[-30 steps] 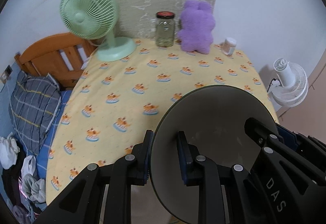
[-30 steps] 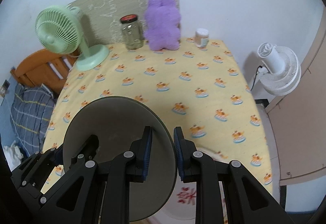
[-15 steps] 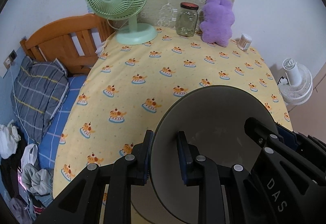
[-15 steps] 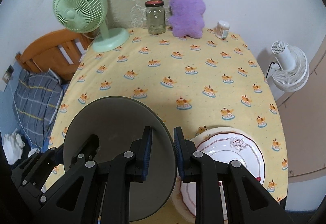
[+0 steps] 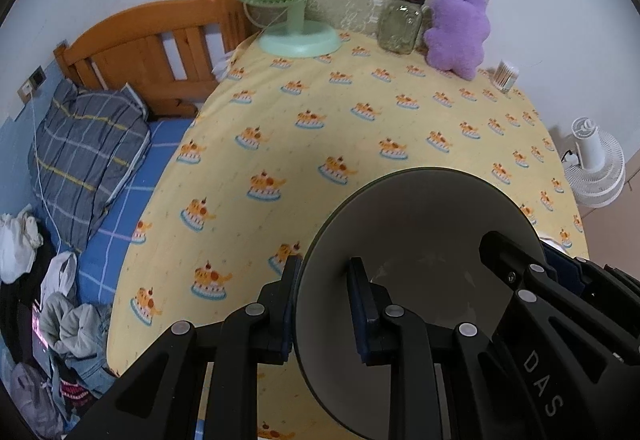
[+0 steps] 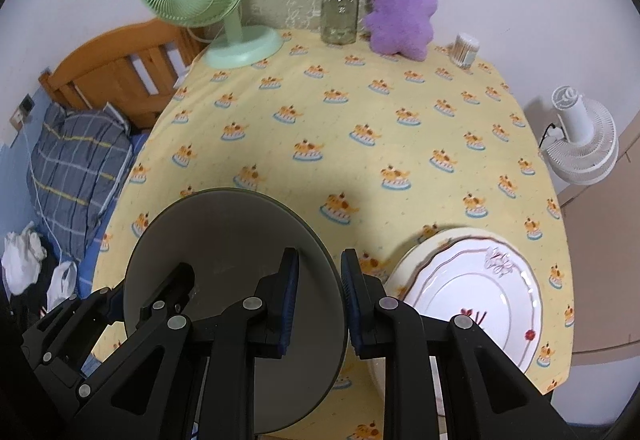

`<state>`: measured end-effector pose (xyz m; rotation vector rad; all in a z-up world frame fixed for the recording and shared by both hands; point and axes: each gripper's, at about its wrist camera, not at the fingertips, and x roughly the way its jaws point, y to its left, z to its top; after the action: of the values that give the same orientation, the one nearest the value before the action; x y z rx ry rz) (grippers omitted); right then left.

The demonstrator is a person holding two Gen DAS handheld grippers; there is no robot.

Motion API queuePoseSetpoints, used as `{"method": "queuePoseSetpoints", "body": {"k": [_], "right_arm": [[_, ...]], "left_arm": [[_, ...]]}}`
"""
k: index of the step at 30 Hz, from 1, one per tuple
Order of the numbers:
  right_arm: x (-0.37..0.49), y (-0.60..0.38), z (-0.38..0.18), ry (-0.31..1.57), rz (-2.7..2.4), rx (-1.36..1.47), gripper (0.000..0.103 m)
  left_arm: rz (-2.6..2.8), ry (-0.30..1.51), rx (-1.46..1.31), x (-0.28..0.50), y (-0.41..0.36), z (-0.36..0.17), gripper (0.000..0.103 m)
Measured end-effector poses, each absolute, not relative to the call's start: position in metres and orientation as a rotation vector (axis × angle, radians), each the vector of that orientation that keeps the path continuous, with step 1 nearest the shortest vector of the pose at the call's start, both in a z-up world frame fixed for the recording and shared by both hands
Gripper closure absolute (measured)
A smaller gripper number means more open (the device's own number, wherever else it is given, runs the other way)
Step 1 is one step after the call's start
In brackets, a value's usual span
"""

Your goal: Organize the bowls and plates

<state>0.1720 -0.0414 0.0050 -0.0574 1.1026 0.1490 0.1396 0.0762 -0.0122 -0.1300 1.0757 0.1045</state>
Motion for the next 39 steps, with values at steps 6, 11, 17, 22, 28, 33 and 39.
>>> {"method": "queuePoseSetpoints", "body": {"k": [6,11,17,22,28,33,39], "right_arm": [[0.168,-0.035,-0.008,1.135,0.153,-0.066,0.078],[0.168,-0.034,-0.017,1.151,0.14,-0.087,0.078],[0.168,-0.034,-0.022,1.157,0.122,-0.11,0.078],[0.171,-0.034,-0.028,1.166,0.111,-0.12,0.078],[0.173,-0.036,-0.031,1.147,0.123,-0.11,0.078],[0.171,-0.038,-0.034,1.136,0.131,-0.104,0.077],[0.167,-0.041,-0.041,1.174,0.148,-0.082,0.071]], "left_arm": [[0.107,1.107,-0.133,0.135,0.079,-0.024,0.082],[0.094,1.129,-0.13,0.135,0.078,-0.035,0.081],[0.077,1.14,-0.157,0.136,0.079,-0.042,0.081],[0.077,1.145,-0.169,0.138,0.079,-0.048,0.081],[0.085,1.117,-0.14,0.138,0.076,-0.049,0.08],[0.084,1.119,-0.134,0.137,0.075,-0.053,0.074],[0.053,1.16,-0.119,0.132,0.07,-0.056,0.061]]}}
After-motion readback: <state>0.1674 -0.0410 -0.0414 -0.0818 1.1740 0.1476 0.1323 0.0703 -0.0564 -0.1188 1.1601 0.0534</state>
